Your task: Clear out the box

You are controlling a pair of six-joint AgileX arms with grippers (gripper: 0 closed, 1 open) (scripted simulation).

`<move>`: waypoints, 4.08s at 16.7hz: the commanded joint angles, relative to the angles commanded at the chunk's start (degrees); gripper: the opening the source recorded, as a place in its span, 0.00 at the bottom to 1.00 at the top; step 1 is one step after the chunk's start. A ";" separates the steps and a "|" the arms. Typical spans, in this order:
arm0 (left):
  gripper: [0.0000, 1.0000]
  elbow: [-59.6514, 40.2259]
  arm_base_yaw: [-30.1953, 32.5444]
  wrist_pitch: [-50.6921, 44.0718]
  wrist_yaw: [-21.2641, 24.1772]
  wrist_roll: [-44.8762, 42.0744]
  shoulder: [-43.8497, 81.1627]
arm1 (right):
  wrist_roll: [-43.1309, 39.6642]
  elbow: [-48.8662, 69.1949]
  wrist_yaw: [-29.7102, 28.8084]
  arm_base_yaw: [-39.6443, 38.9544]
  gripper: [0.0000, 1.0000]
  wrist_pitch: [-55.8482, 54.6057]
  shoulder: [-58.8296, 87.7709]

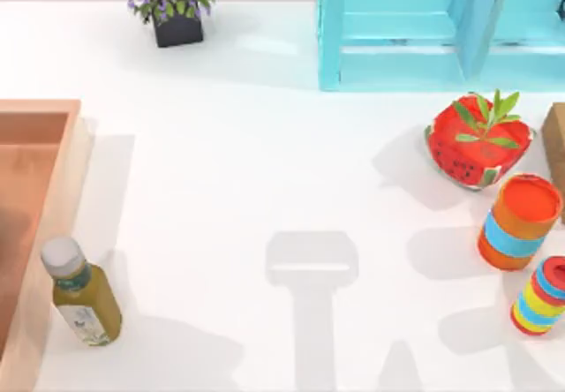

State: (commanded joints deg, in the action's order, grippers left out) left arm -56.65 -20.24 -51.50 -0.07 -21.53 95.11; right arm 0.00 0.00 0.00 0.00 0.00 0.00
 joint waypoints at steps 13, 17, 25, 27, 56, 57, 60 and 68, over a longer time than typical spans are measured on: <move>0.62 3.53 0.34 6.51 0.00 0.30 3.02 | 0.00 0.00 0.00 0.00 1.00 0.00 0.00; 0.32 3.53 0.34 6.51 0.00 0.30 3.02 | 0.00 0.00 0.00 0.00 1.00 0.00 0.00; 0.00 3.53 0.34 6.51 0.00 0.30 3.02 | 0.00 0.00 0.00 0.00 1.00 0.00 0.00; 0.00 3.53 0.34 6.51 0.00 0.30 3.02 | 0.00 0.00 0.00 0.00 1.00 0.00 0.00; 0.00 -28.41 6.84 -25.89 -1.00 6.82 4.09 | 0.00 0.00 0.00 0.00 1.00 0.00 0.00; 0.00 -32.11 9.07 -26.64 -1.29 9.10 7.57 | 0.00 0.00 0.00 0.00 1.00 0.00 0.00; 0.00 -46.63 16.87 -29.10 -2.08 17.33 19.78 | 0.00 0.00 0.00 0.00 1.00 0.00 0.00; 0.00 -84.32 39.01 -33.66 -0.68 38.98 50.15 | 0.00 0.00 0.00 0.00 1.00 0.00 0.00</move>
State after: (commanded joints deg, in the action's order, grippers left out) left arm -140.96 18.77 -85.16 -0.76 17.45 145.26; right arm 0.00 0.00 0.00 0.00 0.00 0.00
